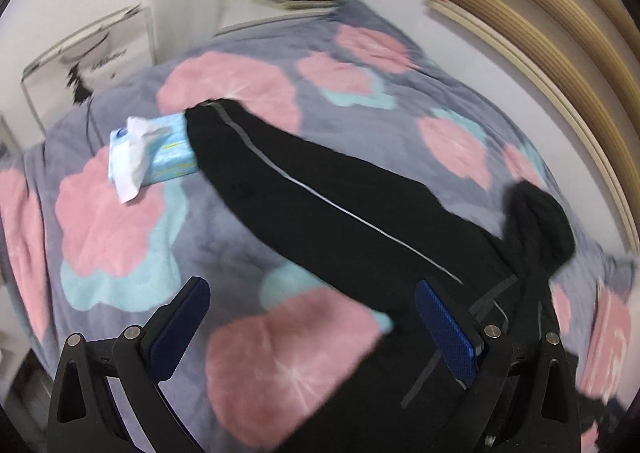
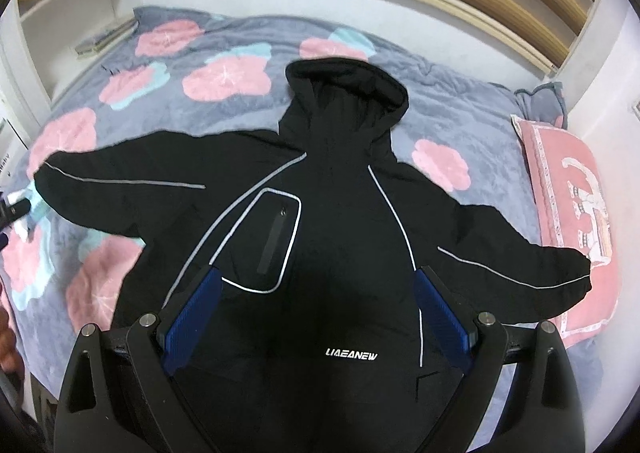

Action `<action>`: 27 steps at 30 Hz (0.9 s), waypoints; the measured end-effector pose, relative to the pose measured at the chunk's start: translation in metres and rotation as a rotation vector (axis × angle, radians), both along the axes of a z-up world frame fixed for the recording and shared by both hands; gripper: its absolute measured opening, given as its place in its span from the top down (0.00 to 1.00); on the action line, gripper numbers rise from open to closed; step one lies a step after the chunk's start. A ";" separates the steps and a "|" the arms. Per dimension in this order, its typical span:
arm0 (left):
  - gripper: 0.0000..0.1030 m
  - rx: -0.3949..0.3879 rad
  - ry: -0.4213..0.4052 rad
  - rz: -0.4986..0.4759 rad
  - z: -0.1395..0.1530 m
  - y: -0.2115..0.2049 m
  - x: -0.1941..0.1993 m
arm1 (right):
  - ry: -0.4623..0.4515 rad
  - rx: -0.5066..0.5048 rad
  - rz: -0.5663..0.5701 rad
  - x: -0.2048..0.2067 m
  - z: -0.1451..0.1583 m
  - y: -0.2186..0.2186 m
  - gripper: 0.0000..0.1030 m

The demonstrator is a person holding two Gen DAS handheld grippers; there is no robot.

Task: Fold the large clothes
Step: 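Move both grippers over the black jacket's hem and sleeve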

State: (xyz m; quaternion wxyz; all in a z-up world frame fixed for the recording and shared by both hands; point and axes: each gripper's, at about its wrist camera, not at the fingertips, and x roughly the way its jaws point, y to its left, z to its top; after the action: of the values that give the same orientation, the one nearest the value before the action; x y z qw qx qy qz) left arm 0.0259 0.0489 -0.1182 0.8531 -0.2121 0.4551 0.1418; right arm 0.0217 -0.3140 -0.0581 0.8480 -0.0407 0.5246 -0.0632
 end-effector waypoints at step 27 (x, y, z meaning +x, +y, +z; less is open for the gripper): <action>0.88 -0.098 0.013 0.166 -0.127 0.110 0.114 | 0.250 -0.011 0.064 0.057 -0.093 0.008 0.06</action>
State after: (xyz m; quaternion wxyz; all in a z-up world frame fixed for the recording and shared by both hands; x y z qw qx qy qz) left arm 0.1398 0.1589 -0.2449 0.8241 -0.2896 0.4478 0.1908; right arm 0.0786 -0.3056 -0.1511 0.7774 -0.0697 0.6242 -0.0335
